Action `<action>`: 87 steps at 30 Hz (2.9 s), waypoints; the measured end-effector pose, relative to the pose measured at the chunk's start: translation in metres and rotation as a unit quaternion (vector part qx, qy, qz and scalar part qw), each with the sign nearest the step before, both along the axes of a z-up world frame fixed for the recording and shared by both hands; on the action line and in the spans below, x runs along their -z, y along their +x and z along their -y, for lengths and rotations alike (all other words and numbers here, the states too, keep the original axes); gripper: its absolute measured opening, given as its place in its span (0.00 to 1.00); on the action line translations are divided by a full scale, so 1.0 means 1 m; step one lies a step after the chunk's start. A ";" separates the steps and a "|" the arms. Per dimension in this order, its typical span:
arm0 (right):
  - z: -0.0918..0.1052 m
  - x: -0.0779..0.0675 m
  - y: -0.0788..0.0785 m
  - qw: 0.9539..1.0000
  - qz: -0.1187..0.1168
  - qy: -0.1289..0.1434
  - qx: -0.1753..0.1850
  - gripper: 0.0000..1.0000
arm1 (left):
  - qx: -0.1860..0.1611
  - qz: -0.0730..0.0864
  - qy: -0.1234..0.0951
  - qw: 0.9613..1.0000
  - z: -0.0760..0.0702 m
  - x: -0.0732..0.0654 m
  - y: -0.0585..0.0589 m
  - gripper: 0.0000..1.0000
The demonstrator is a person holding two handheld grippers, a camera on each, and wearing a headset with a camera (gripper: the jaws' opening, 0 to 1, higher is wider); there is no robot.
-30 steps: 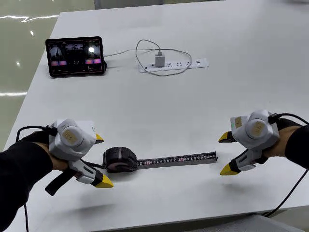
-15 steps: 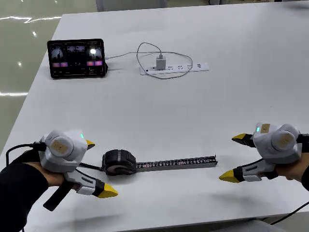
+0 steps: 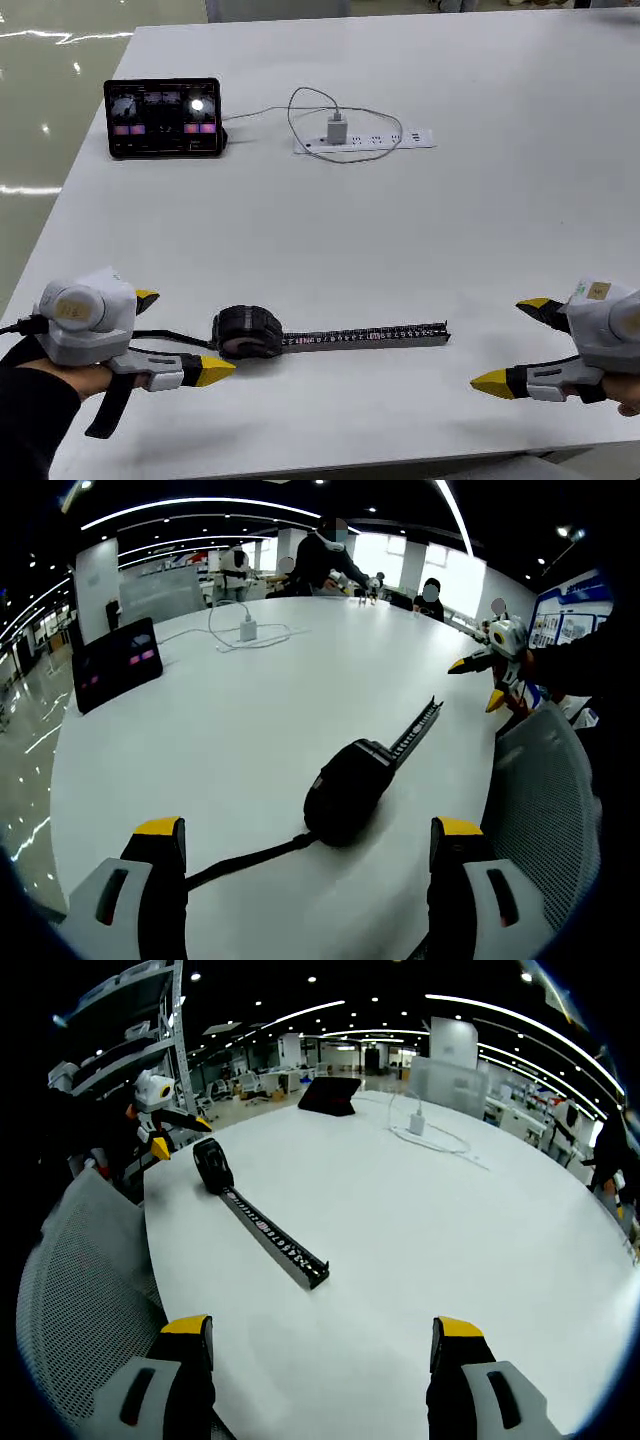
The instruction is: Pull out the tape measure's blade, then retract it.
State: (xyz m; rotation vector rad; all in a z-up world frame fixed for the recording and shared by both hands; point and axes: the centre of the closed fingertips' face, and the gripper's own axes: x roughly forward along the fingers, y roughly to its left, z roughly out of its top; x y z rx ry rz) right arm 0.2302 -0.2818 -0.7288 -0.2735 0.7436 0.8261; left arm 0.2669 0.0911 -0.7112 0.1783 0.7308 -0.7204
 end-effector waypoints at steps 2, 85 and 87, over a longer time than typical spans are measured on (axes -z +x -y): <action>0.007 -0.002 0.002 1.000 0.012 -0.006 0.016 0.95 | -0.016 0.013 -0.004 1.000 -0.005 0.001 0.002 0.99; 0.025 -0.005 -0.021 0.999 0.008 -0.037 -0.033 0.99 | -0.039 0.036 -0.034 0.998 0.039 -0.009 -0.020 0.99; 0.023 -0.003 -0.021 0.998 -0.001 -0.042 -0.042 0.99 | -0.046 0.030 -0.032 0.998 0.045 -0.008 -0.019 0.99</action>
